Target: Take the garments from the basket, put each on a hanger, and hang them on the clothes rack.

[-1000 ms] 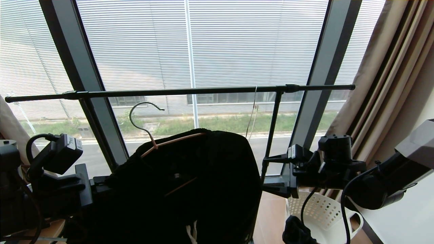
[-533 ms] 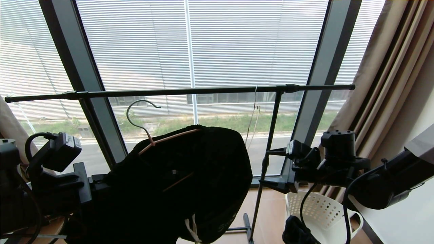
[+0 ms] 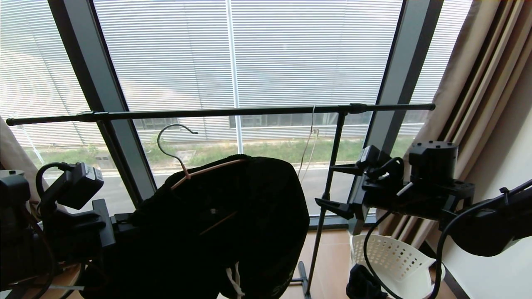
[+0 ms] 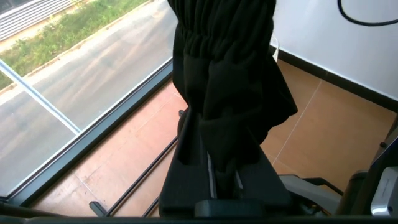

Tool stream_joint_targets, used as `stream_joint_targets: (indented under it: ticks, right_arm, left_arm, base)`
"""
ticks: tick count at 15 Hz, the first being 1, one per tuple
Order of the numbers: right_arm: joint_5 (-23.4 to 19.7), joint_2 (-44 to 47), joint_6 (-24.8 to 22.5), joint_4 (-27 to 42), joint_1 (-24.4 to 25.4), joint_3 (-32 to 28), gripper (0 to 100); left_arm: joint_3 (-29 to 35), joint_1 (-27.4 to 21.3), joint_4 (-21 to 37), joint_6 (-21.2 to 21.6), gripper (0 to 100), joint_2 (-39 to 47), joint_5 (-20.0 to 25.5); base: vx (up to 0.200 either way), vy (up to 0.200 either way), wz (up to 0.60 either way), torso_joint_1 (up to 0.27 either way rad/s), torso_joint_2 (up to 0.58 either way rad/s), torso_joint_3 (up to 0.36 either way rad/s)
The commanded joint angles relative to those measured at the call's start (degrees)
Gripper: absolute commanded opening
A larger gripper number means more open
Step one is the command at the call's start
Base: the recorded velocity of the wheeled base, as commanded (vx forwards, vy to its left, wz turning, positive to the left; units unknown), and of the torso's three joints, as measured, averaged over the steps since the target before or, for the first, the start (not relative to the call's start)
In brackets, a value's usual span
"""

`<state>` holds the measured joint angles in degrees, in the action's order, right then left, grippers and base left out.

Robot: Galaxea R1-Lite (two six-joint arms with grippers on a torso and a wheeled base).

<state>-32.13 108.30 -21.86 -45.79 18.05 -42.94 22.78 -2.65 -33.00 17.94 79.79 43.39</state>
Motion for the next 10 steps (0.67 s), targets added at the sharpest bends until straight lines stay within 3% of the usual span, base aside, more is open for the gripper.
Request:
stream_joint_targets:
  ticks: [1,4,8,10]
  right_arm:
    - [1.11,-2.57,2.96,0.00,0.49,-1.27,100]
    - [2.60,-2.57,4.10,0.00,1.02,-1.71,100]
    - [3.75,-2.04,4.10,0.00,1.02,-1.80,100]
    - [3.75,-2.13,4.10,0.00,1.02,-1.71,100]
  left_arm:
    - [0.07,0.01,-0.22,-0.10,0,0.46,-0.06]
    - [0.33,-0.08,-0.22,-0.28,0,0.98,-0.41]
    - [1.83,-3.16,-0.22,-0.19,0,6.17,-9.90]
    - [2.44,-5.00,-2.24,-2.12,0,7.58,-13.86]
  base:
    - [0.000,0.000,0.00,0.000,0.00,0.000]
    - [0.000,0.000,0.00,0.000,0.00,0.000]
    - [0.000,0.000,0.00,0.000,0.00,0.000]
    - [0.000,0.000,0.00,0.000,0.00,0.000]
